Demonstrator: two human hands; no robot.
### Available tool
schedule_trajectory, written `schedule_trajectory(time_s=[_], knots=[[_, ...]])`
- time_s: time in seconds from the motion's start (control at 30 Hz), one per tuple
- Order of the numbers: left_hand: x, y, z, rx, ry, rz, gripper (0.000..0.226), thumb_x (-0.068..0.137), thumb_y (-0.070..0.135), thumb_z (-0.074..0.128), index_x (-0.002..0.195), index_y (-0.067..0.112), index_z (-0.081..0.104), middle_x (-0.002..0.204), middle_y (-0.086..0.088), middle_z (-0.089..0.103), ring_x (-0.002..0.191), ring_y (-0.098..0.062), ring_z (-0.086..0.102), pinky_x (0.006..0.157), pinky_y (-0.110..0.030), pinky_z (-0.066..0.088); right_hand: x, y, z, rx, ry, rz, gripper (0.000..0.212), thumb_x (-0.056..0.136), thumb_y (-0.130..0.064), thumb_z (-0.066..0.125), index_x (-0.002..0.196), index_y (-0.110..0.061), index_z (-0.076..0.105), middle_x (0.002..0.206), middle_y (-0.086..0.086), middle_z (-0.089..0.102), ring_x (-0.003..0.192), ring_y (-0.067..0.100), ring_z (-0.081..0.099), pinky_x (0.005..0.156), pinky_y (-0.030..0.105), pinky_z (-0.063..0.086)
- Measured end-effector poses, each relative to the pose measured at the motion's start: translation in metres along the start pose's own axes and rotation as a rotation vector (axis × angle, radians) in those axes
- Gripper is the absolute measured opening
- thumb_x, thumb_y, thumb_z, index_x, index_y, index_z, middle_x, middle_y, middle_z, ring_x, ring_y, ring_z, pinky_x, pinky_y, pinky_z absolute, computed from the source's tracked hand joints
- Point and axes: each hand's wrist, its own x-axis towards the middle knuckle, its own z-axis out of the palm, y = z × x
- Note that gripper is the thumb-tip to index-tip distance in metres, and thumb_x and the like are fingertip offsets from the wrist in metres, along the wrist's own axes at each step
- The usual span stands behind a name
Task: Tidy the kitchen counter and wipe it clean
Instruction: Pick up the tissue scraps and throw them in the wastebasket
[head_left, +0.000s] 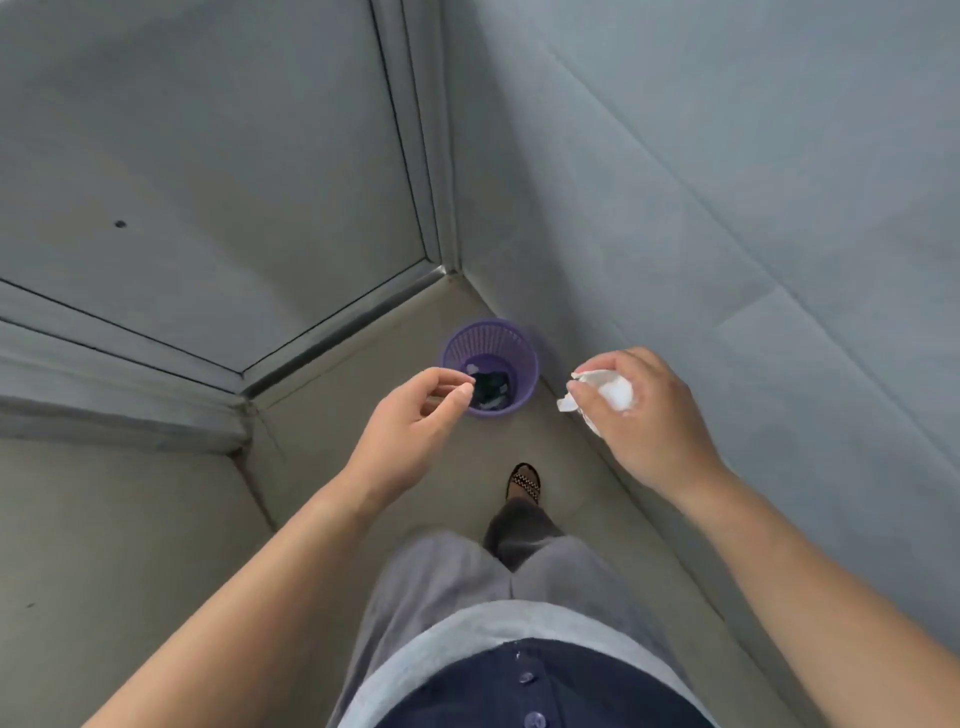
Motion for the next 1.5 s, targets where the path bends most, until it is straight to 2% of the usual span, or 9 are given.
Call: schedule_trajectory(time_s=[0.2, 0.33, 0.6, 0.8, 0.97, 1.2, 1.27, 1.37, 1.5], knots=[[0.119, -0.029, 0.007, 0.205, -0.108, -0.096, 0.018, 0.090, 0.037, 0.051, 0.098, 0.027, 0.063, 0.094, 0.012, 0.065, 0.086, -0.005, 0.061, 0.079, -0.023, 0.048, 0.110, 0.069, 0.064, -0.006, -0.176, 0.198, 0.010, 0.084, -0.033, 0.063, 0.090, -0.026, 0.063, 0.101, -0.001, 0.057, 0.092, 0.017, 0.055, 0.071, 0.023, 0.033], [0.206, -0.093, 0.015, 0.336, -0.185, -0.204, 0.023, 0.091, 0.038, 0.050, 0.102, 0.022, 0.063, 0.100, 0.006, 0.065, 0.090, -0.012, 0.057, 0.078, -0.025, 0.042, 0.167, 0.122, 0.133, -0.059, -0.289, 0.244, 0.018, 0.085, -0.034, 0.061, 0.097, -0.021, 0.063, 0.103, 0.000, 0.053, 0.095, 0.019, 0.054, 0.070, 0.023, 0.032], [0.353, -0.258, 0.048, 0.378, -0.096, -0.402, 0.027, 0.091, 0.032, 0.049, 0.106, 0.013, 0.063, 0.112, -0.009, 0.065, 0.100, -0.024, 0.058, 0.075, -0.023, 0.037, 0.273, 0.224, 0.274, -0.097, -0.334, 0.242, 0.023, 0.082, -0.031, 0.065, 0.099, -0.016, 0.062, 0.107, 0.007, 0.057, 0.099, 0.023, 0.052, 0.074, 0.026, 0.035], [0.407, -0.390, 0.105, 0.341, -0.069, -0.480, 0.047, 0.092, 0.034, 0.048, 0.136, 0.021, 0.039, 0.128, -0.017, 0.048, 0.115, -0.029, 0.050, 0.090, -0.028, 0.039, 0.309, 0.314, 0.380, -0.110, -0.420, 0.245, 0.026, 0.085, -0.032, 0.062, 0.105, -0.016, 0.059, 0.110, 0.008, 0.054, 0.095, 0.023, 0.054, 0.072, 0.024, 0.035], [0.437, -0.444, 0.133, 0.226, 0.015, -0.334, 0.044, 0.093, 0.020, 0.047, 0.136, 0.022, 0.034, 0.106, -0.010, 0.062, 0.091, -0.029, 0.061, 0.068, -0.026, 0.038, 0.334, 0.355, 0.448, -0.122, -0.369, 0.235, 0.031, 0.084, -0.034, 0.063, 0.109, -0.016, 0.058, 0.110, 0.010, 0.054, 0.099, 0.029, 0.054, 0.078, 0.034, 0.047], [0.436, -0.456, 0.133, 0.201, 0.013, -0.249, 0.044, 0.096, 0.024, 0.044, 0.138, 0.025, 0.033, 0.108, -0.005, 0.063, 0.087, -0.023, 0.061, 0.070, -0.029, 0.047, 0.353, 0.367, 0.483, -0.310, -0.532, 0.329, 0.058, 0.090, -0.039, 0.051, 0.138, -0.012, 0.035, 0.146, 0.015, 0.030, 0.130, 0.033, 0.034, 0.106, 0.039, 0.034], [0.439, -0.448, 0.125, 0.250, -0.056, -0.301, 0.046, 0.096, 0.030, 0.042, 0.140, 0.024, 0.030, 0.112, -0.013, 0.063, 0.093, -0.029, 0.062, 0.077, -0.035, 0.050, 0.349, 0.357, 0.474, -0.247, -0.523, 0.361, 0.052, 0.091, -0.034, 0.053, 0.134, -0.010, 0.039, 0.141, 0.014, 0.039, 0.125, 0.030, 0.041, 0.101, 0.036, 0.037], [0.445, -0.421, 0.108, 0.333, -0.139, -0.404, 0.054, 0.095, 0.040, 0.041, 0.144, 0.020, 0.027, 0.128, -0.015, 0.053, 0.114, -0.029, 0.053, 0.087, -0.026, 0.037, 0.335, 0.333, 0.447, -0.152, -0.520, 0.345, 0.044, 0.089, -0.032, 0.056, 0.127, -0.010, 0.046, 0.132, 0.012, 0.051, 0.115, 0.027, 0.050, 0.092, 0.033, 0.043], [0.436, -0.355, 0.067, 0.378, -0.159, -0.397, 0.042, 0.096, 0.040, 0.040, 0.128, 0.015, 0.051, 0.128, -0.012, 0.057, 0.116, -0.026, 0.052, 0.084, -0.022, 0.034, 0.314, 0.286, 0.391, -0.061, -0.472, 0.345, 0.040, 0.087, -0.034, 0.059, 0.122, -0.015, 0.053, 0.125, 0.006, 0.058, 0.111, 0.022, 0.055, 0.087, 0.029, 0.043]])
